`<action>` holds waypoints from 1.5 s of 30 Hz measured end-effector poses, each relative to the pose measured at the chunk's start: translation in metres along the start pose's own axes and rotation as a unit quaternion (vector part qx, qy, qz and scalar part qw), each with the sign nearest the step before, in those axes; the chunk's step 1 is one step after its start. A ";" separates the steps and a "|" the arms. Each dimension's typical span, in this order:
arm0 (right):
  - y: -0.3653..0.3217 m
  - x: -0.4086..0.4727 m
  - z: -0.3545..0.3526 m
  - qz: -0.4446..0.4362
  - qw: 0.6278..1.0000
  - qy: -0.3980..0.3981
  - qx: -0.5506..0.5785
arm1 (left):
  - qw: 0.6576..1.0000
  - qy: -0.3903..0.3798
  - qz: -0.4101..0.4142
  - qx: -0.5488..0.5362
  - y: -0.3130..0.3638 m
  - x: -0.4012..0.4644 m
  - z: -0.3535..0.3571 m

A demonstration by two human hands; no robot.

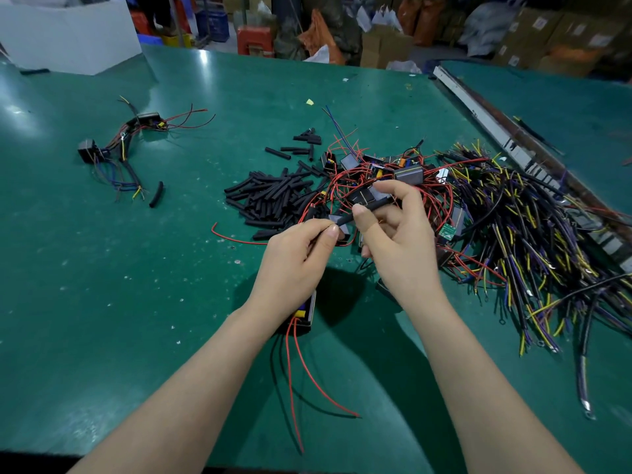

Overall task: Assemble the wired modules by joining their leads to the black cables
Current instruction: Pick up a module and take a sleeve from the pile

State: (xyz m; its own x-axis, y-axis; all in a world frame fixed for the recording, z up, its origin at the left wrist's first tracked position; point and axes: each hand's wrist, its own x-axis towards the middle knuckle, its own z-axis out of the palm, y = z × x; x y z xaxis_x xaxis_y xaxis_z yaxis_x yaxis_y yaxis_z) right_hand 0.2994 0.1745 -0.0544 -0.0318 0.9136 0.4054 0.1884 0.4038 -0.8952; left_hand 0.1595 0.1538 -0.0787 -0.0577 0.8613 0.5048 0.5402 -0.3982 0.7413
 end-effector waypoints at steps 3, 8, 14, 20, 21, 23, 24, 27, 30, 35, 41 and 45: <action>0.005 -0.004 0.008 -0.020 0.999 0.009 -0.044 | 1.000 -0.012 0.011 0.000 0.001 0.000 0.000; 0.005 -0.002 0.007 -0.051 0.998 0.010 -0.036 | 1.000 -0.021 0.002 0.013 -0.001 0.000 0.001; 0.007 0.003 -0.002 -0.030 0.997 0.064 -0.028 | 0.998 -0.042 -0.030 0.028 -0.006 0.000 -0.004; 0.004 0.000 0.002 -0.045 0.996 0.031 -0.063 | 0.997 -0.054 -0.020 0.042 -0.005 -0.001 -0.005; 0.003 0.000 0.002 -0.045 0.996 0.043 -0.061 | 0.998 -0.045 -0.023 0.034 -0.005 -0.001 -0.005; 0.001 0.002 -0.002 -0.035 0.996 0.066 -0.048 | 0.999 -0.031 -0.030 0.018 -0.005 0.000 -0.005; 0.000 0.003 -0.005 -0.027 0.997 0.061 -0.043 | 0.999 -0.030 -0.034 0.012 -0.004 0.000 -0.005; 0.002 0.006 -0.011 -0.012 0.997 -0.045 -0.068 | 0.998 -0.034 -0.042 -0.023 -0.004 0.000 -0.004; 0.002 0.001 -0.009 -0.017 0.987 -0.141 -0.079 | 0.996 -0.045 -0.040 -0.071 -0.002 0.001 -0.004; -0.002 -0.001 -0.003 0.012 0.987 -0.153 -0.037 | 0.991 -0.063 -0.016 -0.116 0.002 0.002 -0.005; -0.005 0.001 -0.006 0.059 0.988 -0.140 0.017 | 0.995 -0.058 0.001 -0.082 0.000 0.001 -0.004; -0.007 0.002 -0.007 0.081 0.984 -0.144 0.063 | 0.996 -0.035 0.008 -0.085 -0.001 0.001 -0.005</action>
State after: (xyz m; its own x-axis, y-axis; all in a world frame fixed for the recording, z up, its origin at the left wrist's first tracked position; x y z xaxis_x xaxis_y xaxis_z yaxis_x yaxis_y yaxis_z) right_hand 0.3046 0.1731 -0.0464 -0.2912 0.9351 0.2021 0.0920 0.2377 -0.9670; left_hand 0.1548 0.1539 -0.0772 0.0119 0.8717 0.4899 0.3899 -0.4552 0.8005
